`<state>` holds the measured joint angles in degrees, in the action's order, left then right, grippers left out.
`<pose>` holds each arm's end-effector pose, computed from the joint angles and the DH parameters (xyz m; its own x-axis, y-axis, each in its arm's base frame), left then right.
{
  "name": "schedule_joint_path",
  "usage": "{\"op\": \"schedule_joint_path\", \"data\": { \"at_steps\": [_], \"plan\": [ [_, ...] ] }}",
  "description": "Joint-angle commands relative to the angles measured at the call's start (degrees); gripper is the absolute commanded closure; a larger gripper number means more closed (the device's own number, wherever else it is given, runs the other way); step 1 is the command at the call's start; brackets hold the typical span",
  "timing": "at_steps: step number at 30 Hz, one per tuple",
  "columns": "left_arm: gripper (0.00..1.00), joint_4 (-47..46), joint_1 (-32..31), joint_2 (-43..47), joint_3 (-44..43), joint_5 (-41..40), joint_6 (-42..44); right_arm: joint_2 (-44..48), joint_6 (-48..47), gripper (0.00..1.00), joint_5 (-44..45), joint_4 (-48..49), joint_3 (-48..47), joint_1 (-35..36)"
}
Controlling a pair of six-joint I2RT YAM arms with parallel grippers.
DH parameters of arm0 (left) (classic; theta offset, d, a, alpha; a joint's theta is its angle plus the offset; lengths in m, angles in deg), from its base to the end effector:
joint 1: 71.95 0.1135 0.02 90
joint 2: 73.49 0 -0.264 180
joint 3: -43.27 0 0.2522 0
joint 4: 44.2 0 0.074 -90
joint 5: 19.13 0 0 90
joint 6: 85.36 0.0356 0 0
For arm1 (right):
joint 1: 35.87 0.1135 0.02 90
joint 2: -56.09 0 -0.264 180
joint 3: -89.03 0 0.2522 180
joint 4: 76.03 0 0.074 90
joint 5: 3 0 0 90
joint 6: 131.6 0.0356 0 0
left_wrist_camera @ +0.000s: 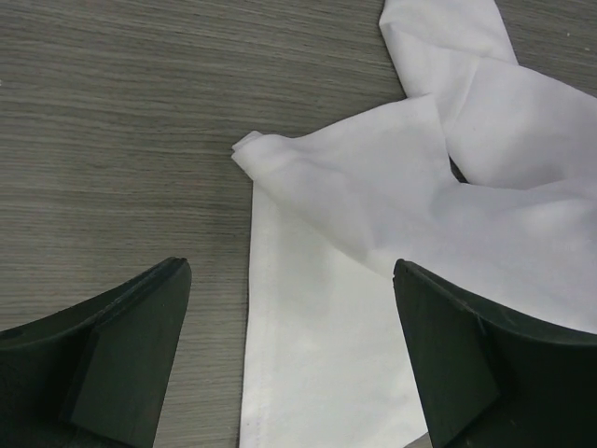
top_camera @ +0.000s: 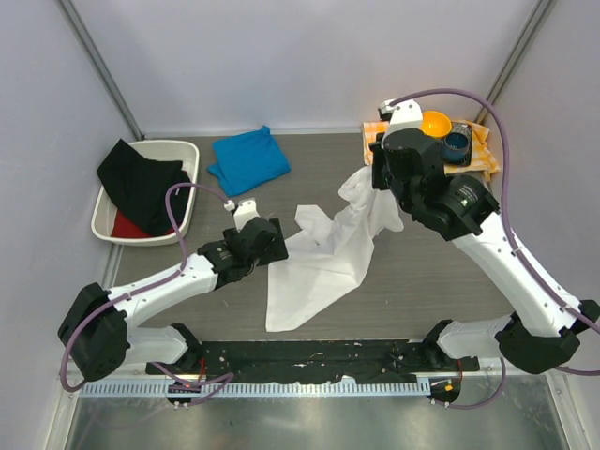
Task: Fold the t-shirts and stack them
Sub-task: Flatten the tshirt out
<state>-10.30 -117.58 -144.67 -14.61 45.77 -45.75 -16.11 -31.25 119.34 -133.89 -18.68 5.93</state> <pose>0.1873 -0.1699 0.2274 -0.6706 -0.3122 -0.6730 -0.1111 0.9392 -0.3250 0.1922 0.1463 0.4718 -0.3138 -0.0769 -0.9464 -0.1402 0.9895 -0.0339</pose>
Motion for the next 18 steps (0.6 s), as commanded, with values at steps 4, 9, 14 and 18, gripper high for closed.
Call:
{"op": "schedule_joint_path", "data": {
  "at_steps": [4, 9, 14, 18],
  "plan": [
    [0.06, 3.2, 0.4, 2.0, -2.3, -4.2, 0.7, -3.9, 6.1, 0.99, 10.1, -14.6, 1.4, 1.3],
    [0.06, 5.7, 0.4, 3.8, -3.1, -6.6, 1.3, 3.8, 14.5, 0.99, 10.7, -9.0, 25.1, 1.3],
    [0.06, 6.6, 0.9, 2.9, -4.2, -7.9, 2.2, 7.5, 21.8, 0.99, 14.1, -8.1, 34.7, 1.1],
    [0.06, 5.6, 1.3, 0.4, -4.9, -7.3, 2.5, 4.5, 22.5, 0.99, 17.7, -6.5, 34.5, 0.3]
  ]
}}
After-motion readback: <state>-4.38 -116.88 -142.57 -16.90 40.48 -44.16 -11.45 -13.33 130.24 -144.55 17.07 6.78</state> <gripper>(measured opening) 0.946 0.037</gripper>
